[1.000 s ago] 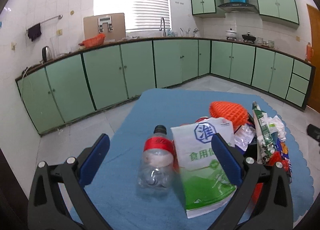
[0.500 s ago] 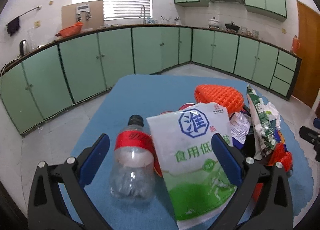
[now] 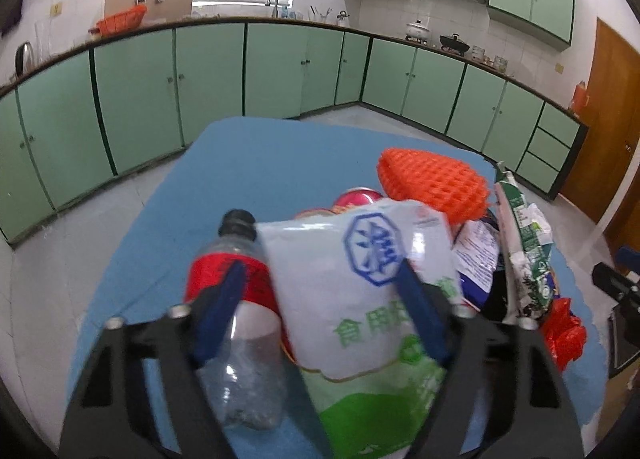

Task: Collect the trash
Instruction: 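Grasp the clear plastic strip with the left tool while the right tool grasps the red mesh bag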

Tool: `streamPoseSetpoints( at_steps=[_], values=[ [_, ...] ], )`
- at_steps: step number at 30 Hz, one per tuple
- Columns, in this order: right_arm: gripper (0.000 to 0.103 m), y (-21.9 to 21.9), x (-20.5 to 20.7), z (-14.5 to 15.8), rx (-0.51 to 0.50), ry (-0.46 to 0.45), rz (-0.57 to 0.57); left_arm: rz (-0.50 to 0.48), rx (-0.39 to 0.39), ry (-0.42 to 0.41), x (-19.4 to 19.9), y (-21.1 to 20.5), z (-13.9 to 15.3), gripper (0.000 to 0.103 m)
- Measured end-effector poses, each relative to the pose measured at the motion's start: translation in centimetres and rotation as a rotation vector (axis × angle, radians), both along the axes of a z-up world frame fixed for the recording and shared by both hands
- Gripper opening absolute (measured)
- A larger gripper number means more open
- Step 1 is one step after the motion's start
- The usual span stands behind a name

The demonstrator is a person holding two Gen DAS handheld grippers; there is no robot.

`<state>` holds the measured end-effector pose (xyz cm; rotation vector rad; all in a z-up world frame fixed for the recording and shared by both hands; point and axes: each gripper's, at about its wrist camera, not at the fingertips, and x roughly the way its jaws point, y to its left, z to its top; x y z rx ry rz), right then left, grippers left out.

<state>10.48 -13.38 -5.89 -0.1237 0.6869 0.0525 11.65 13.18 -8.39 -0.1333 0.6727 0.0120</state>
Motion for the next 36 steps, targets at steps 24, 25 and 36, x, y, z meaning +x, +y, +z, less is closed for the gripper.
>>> streamPoseSetpoints(
  at_steps=[24, 25, 36],
  values=[
    [0.073, 1.1, -4.0, -0.9, 0.11, 0.018, 0.1, 0.009, 0.012, -0.255, -10.4, -4.5, 5.1, 0.004],
    [0.069, 1.2, -4.2, -1.2, 0.118, 0.025, 0.107, 0.008, 0.023, -0.253, -10.6, -4.8, 4.9, 0.003],
    [0.061, 3.5, -1.9, -4.2, 0.085, 0.102, 0.116, -0.009, 0.052, -0.235, -11.6, -4.5, 4.8, 0.004]
  ],
)
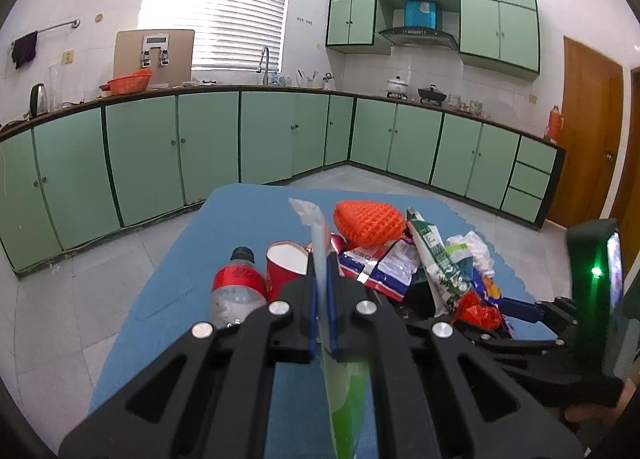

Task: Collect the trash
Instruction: 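Grasp the clear plastic strip with the left tool while the right tool grasps the red mesh bag, then carry both items over the black bin and open both tools to drop them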

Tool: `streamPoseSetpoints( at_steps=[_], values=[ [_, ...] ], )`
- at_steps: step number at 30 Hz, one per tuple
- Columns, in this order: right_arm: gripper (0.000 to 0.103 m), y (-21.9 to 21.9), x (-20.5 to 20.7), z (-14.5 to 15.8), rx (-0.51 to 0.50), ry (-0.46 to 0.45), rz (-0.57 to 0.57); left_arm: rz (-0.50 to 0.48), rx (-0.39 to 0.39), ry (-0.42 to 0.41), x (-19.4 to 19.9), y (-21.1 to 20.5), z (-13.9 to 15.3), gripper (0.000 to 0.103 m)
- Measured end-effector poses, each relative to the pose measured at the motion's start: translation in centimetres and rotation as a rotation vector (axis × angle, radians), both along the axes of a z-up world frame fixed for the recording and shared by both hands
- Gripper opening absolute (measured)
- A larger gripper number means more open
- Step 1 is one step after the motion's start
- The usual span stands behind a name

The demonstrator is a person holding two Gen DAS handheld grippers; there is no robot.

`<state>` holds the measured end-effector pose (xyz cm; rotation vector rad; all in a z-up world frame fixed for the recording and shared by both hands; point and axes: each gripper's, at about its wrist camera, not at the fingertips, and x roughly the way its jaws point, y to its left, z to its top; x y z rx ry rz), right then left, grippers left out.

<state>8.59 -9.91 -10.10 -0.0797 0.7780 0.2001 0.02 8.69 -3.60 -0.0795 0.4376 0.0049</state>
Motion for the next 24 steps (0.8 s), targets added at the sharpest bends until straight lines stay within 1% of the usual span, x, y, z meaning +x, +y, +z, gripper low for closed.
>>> streamPoseSetpoints(
  at_steps=[1, 4, 6, 9, 13, 17, 20, 24],
  values=[
    [0.05, 0.0, 0.4, -0.5, 0.0, 0.022, 0.004, 0.0, -0.001, 0.005, 0.0, 0.2, -0.1, 0.004],
    [0.028, -0.3, 0.6, -0.9, 0.029, 0.052, 0.024, -0.003, -0.011, 0.027, 0.3, 0.2, -0.5, 0.004],
    [0.022, -0.6, 0.5, -0.7, 0.044, 0.053, 0.038, -0.008, -0.013, 0.031, 0.3, 0.2, -0.6, 0.004],
    [0.019, -1.3, -0.2, 0.1, 0.091, 0.037, 0.066, -0.014, -0.012, 0.024, 0.1, 0.0, -0.5, 0.003],
    [0.018, -2.5, -1.4, 2.5, 0.179, -0.044, 0.142, -0.015, -0.017, -0.008, -0.4, -0.1, 0.3, 0.003],
    [0.018, -3.5, -1.8, 4.7, 0.27, -0.113, 0.204, -0.027, -0.032, -0.049, -0.8, -0.3, 1.5, 0.002],
    [0.018, -4.2, -1.9, 6.4, 0.309, -0.15, 0.208, -0.052, -0.034, -0.083, -0.8, -0.8, 2.7, 0.002],
    [0.018, -5.6, -1.7, 8.6, 0.324, -0.198, 0.17, -0.111, -0.035, -0.123, -0.3, -2.3, 4.1, 0.002]
  ],
)
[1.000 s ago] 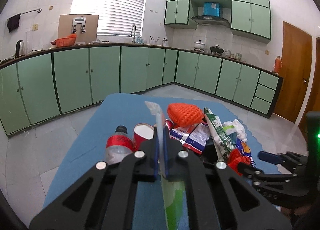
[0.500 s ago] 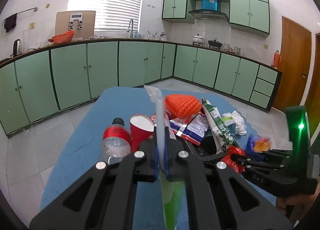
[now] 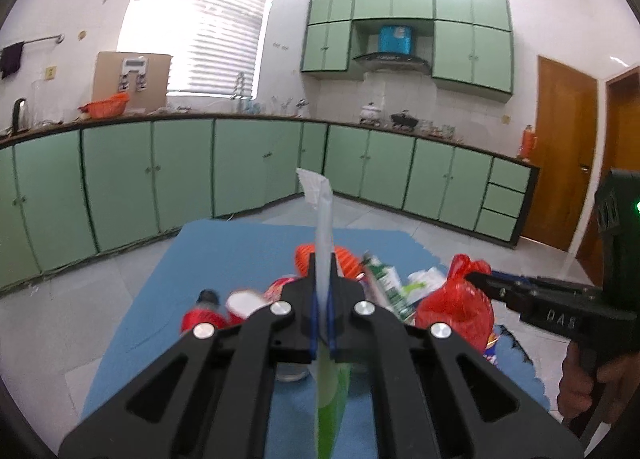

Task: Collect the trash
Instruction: 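Carry both items over the black bin and open both tools to drop them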

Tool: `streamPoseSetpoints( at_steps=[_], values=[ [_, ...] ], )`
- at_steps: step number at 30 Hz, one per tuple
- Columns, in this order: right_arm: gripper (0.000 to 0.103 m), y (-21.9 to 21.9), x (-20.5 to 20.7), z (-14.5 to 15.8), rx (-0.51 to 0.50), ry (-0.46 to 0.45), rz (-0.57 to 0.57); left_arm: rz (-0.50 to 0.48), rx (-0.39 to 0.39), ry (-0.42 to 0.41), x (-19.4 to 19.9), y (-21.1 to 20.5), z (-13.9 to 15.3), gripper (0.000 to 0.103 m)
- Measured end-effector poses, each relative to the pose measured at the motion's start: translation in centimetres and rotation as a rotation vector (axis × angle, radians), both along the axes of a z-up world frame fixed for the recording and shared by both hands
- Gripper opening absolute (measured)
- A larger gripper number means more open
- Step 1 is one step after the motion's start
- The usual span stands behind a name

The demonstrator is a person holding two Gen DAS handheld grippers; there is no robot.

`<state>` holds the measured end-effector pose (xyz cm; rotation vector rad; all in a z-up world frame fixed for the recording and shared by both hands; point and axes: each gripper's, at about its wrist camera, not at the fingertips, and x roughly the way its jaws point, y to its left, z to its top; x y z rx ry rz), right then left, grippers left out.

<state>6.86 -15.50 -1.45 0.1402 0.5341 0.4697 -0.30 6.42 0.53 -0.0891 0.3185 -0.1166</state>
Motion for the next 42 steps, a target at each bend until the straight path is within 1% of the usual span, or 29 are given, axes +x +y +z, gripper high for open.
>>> streamPoseSetpoints(
  at_steps=[3, 6, 7, 8, 10, 15, 18, 20, 22, 26, 28, 33, 35, 36, 37, 38, 39, 41, 42],
  values=[
    [0.018, -1.4, -0.3, 2.0, -0.022, -0.041, -0.052, -0.057, -0.009, -0.022, 0.5, -1.5, 1.0, 0.002],
    [0.018, -3.5, -0.4, 3.6, -0.028, -0.063, -0.11, -0.152, -0.055, -0.027, 1.6, -3.5, 2.0, 0.002],
    [0.018, -4.7, -0.5, 4.1, -0.039, -0.071, -0.148, -0.174, -0.063, -0.025, 1.9, -4.1, 2.2, 0.002],
    [0.018, -5.4, -0.4, 4.4, -0.043, -0.074, -0.167, -0.204, -0.069, -0.023, 2.5, -5.1, 2.5, 0.002],
    [0.018, -8.1, -0.5, 4.9, -0.045, -0.071, -0.237, -0.255, -0.069, -0.022, 3.4, -7.0, 2.8, 0.002],
    [0.018, -14.2, -0.1, 4.7, -0.088, -0.05, -0.378, -0.381, -0.089, 0.008, 6.8, -12.9, 3.0, 0.002],
    [0.018, -17.8, 0.4, 3.8, -0.108, -0.017, -0.449, -0.447, -0.121, 0.045, 9.6, -16.8, 2.6, 0.002],
    [0.018, -20.4, 0.8, 2.9, -0.116, 0.009, -0.497, -0.488, -0.151, 0.086, 11.6, -19.5, 2.1, 0.002],
    [0.018, -22.8, 1.1, 1.8, -0.124, 0.032, -0.539, -0.519, -0.164, 0.131, 13.8, -22.6, 1.3, 0.002],
    [0.018, -26.2, 1.6, -0.6, -0.152, 0.071, -0.6, -0.533, -0.131, 0.194, 17.1, -27.5, -1.1, 0.002],
    [0.018, -27.6, 2.2, -2.2, -0.149, 0.108, -0.618, -0.54, -0.112, 0.233, 18.3, -30.2, -2.9, 0.002],
    [0.018, -31.2, 3.5, -6.1, -0.146, 0.195, -0.662, -0.556, -0.061, 0.317, 20.9, -34.9, -6.7, 0.003],
    [0.019, -32.2, 4.0, -7.4, -0.144, 0.228, -0.664, -0.563, -0.024, 0.352, 22.0, -36.5, -8.1, 0.008],
    [0.02, -32.5, 4.2, -8.1, -0.144, 0.242, -0.665, -0.56, -0.01, 0.362, 22.4, -37.0, -8.6, 0.016],
    [0.023, -32.9, 4.4, -8.7, -0.147, 0.253, -0.668, -0.555, 0.004, 0.377, 22.4, -37.0, -9.1, 0.024],
    [0.025, -33.1, 4.8, -9.3, -0.154, 0.27, -0.666, -0.553, 0.007, 0.388, 22.6, -37.1, -9.5, 0.034],
    [0.027, -33.0, 5.0, -9.7, -0.159, 0.28, -0.668, -0.554, 0.006, 0.392, 22.5, -36.8, -9.6, 0.037],
    [0.04, -32.9, 5.3, -10.1, -0.156, 0.29, -0.669, -0.56, 0.01, 0.389, 22.5, -36.4, -9.5, 0.037],
    [0.041, -32.8, 5.5, -10.1, -0.152, 0.29, -0.673, -0.562, 0.018, 0.383, 22.4, -36.2, -9.4, 0.037]
  ],
)
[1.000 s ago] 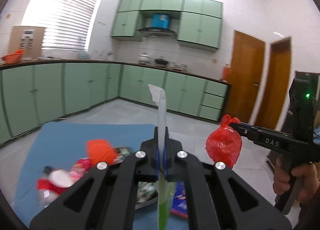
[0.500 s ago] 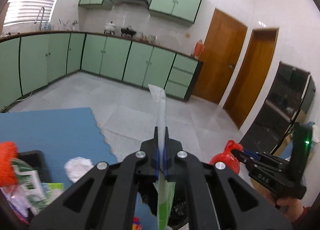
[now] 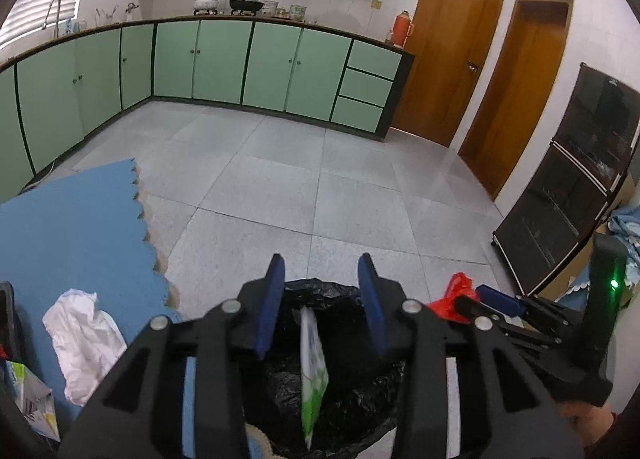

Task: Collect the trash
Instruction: 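Carry both items over the black bin and open both tools to drop them, then grasp the blue chip bag with the right tool and lift it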

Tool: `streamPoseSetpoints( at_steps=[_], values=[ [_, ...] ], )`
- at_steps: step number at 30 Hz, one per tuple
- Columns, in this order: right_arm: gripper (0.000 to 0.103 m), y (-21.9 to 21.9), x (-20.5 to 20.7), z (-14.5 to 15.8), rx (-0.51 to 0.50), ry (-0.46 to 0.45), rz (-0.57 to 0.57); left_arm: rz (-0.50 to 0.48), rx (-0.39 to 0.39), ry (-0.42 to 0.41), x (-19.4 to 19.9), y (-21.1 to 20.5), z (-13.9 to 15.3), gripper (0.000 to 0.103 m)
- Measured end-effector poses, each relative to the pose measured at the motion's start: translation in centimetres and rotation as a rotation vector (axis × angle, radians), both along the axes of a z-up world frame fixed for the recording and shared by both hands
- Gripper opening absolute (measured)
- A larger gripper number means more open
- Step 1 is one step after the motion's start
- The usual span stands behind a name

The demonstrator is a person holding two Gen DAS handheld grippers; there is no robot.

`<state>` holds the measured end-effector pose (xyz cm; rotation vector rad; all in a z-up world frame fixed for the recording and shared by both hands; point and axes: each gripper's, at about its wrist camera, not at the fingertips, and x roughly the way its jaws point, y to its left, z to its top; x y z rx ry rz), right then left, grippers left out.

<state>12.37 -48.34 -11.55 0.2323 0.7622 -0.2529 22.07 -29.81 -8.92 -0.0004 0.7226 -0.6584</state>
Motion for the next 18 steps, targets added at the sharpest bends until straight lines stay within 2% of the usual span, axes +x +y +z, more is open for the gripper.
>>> streamPoseSetpoints(
  at_steps=[3, 5, 6, 8, 13, 18],
  values=[
    [0.053, 0.2, -0.3, 0.2, 0.006, -0.012, -0.014, 0.01, 0.006, -0.018, -0.8, 1.2, 1.1, 0.04],
    [0.067, 0.7, -0.6, 0.9, 0.0, -0.032, -0.026, 0.03, 0.01, -0.054, -1.3, 2.9, 2.3, 0.044],
    [0.07, 0.9, -0.6, 1.2, -0.004, -0.038, -0.028, 0.034, 0.008, -0.066, -1.9, 3.3, 2.7, 0.045],
    [0.08, 2.0, -1.0, 2.3, -0.011, -0.061, -0.012, 0.06, 0.024, -0.108, -3.0, 5.1, 3.9, 0.054],
    [0.086, 5.9, -2.3, 4.4, 0.014, -0.115, 0.07, 0.146, 0.048, -0.206, -6.3, 10.7, 6.6, 0.062],
    [0.086, 11.1, -3.1, 4.9, 0.065, -0.132, 0.16, 0.274, 0.109, -0.27, -9.5, 16.3, 7.3, 0.066]
  ],
)
